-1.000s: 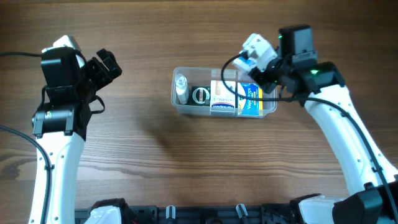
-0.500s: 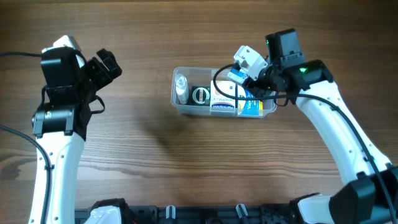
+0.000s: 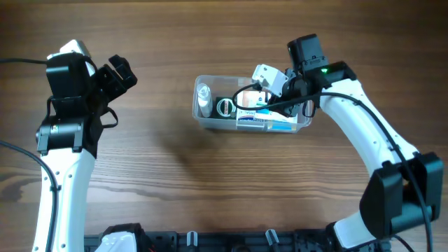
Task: Pack container
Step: 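Carry the Optizorb box over the container and lower it in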
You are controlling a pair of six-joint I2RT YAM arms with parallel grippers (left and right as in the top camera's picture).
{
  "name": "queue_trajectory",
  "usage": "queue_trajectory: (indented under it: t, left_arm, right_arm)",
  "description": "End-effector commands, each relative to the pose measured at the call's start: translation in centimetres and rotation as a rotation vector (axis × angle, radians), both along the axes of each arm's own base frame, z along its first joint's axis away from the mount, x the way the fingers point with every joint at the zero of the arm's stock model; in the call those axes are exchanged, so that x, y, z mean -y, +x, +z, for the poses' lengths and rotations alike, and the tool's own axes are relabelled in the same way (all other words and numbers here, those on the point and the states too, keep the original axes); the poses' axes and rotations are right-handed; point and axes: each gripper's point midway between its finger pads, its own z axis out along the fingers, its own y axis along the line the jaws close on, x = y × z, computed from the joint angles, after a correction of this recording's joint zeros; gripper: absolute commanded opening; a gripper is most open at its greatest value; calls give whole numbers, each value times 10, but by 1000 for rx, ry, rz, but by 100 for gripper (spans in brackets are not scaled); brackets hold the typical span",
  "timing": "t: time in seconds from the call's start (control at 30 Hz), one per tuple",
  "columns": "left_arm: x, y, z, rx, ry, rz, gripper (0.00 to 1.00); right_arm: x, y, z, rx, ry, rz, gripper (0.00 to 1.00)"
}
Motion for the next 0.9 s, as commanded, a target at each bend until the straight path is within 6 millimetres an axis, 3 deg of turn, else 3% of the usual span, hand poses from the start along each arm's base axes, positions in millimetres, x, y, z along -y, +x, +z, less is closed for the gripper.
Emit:
queue_trajectory:
  t: [0.0,0.17,0.27,0.43,0.53,0.87]
  left_arm:
    - [0,2,3,8,-2,-7,100]
    - [0,2,3,8,-2,-7,100]
    - [0,2,3,8,-2,-7,100]
    - [0,2,3,8,-2,-7,100]
    - [0,2,3,8,-2,-7,100]
    - [0,2,3,8,-2,-7,100]
  right_arm:
    - [-7,1,-13,-20,14,47,58]
    - [-10,10,-3,-5,59,-62,53]
    - [-3,9,-6,-44,52,-175,38]
    - [-3,7,-7,-106,89,-317,23]
    - [-3,7,-7,-158,130,-467,4]
    - [4,-17,-15,-393,176,-919,4]
